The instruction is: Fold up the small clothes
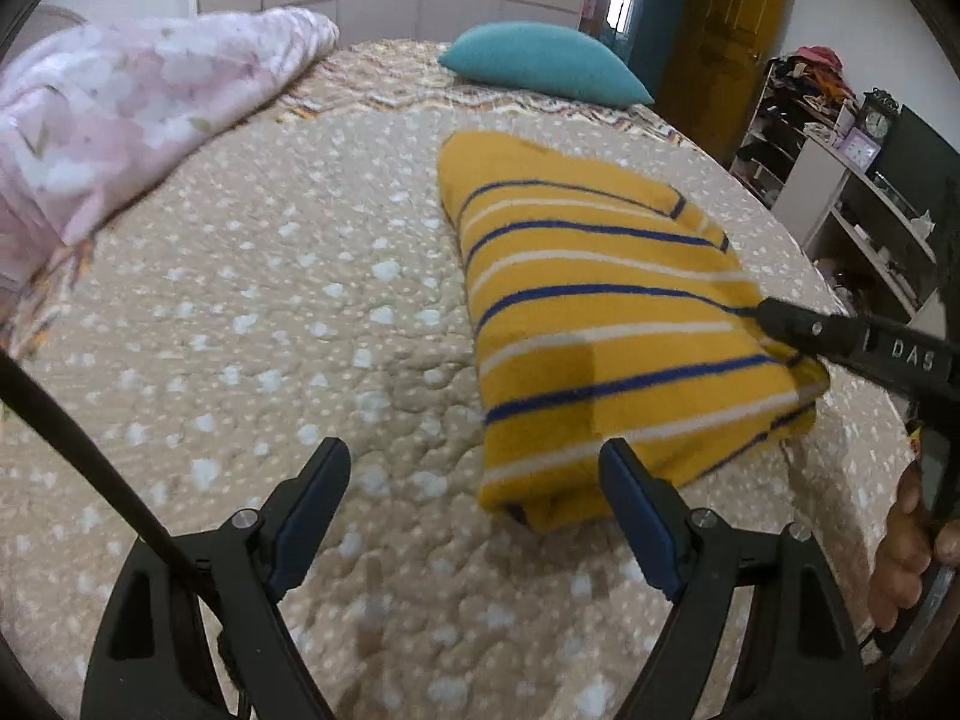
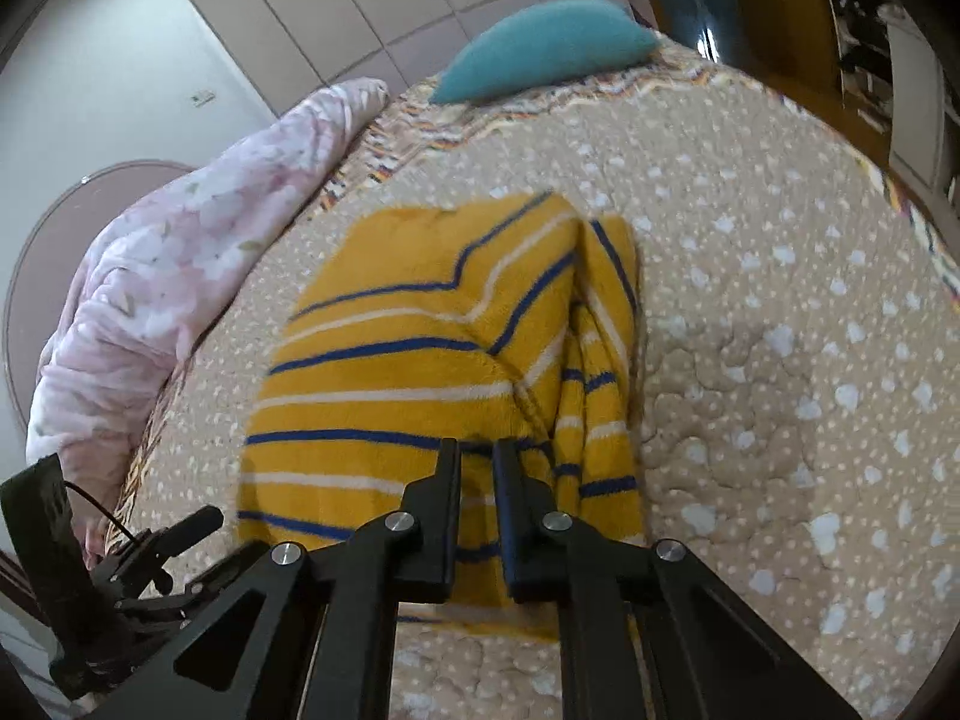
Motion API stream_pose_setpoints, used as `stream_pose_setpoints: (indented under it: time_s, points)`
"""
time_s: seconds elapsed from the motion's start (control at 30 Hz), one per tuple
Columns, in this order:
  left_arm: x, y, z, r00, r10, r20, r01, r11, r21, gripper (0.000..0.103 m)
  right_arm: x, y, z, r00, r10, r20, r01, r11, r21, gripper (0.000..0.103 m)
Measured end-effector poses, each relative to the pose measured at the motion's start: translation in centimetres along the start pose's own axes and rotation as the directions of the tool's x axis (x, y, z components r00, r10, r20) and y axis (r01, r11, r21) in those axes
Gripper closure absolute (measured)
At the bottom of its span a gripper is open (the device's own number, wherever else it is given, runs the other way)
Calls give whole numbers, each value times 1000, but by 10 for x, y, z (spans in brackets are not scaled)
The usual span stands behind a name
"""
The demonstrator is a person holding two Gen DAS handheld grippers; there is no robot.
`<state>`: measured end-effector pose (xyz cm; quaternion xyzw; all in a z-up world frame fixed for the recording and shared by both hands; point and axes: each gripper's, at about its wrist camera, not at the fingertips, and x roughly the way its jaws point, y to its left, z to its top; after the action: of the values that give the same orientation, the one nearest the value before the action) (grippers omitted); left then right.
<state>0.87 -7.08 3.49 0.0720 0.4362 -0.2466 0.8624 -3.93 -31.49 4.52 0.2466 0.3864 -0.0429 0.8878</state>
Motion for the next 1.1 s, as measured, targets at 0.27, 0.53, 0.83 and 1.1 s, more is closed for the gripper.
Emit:
stream_pose_setpoints:
  time_s: [0.27,0.53,0.83,1.1]
  points:
    - [-32,5,-27,998,59,32,-59,998,-3,19,-21,22,-35,994,-101,35,104,989,-104,81]
    - [-26,10,-51,996,83,-18,-83,996,-17,19,-26,25,-73,982,-190,5,189,970,-156,73]
    - [-8,11,-68,991,103,-90,-106,994,-19,19,-27,7,-99,973,-229,-21,226,969,-98,66]
    - [-1,10,-72,989,114,-95,-115,993,-8,17,-30,4,-99,971,-237,-2,237,969,-72,63]
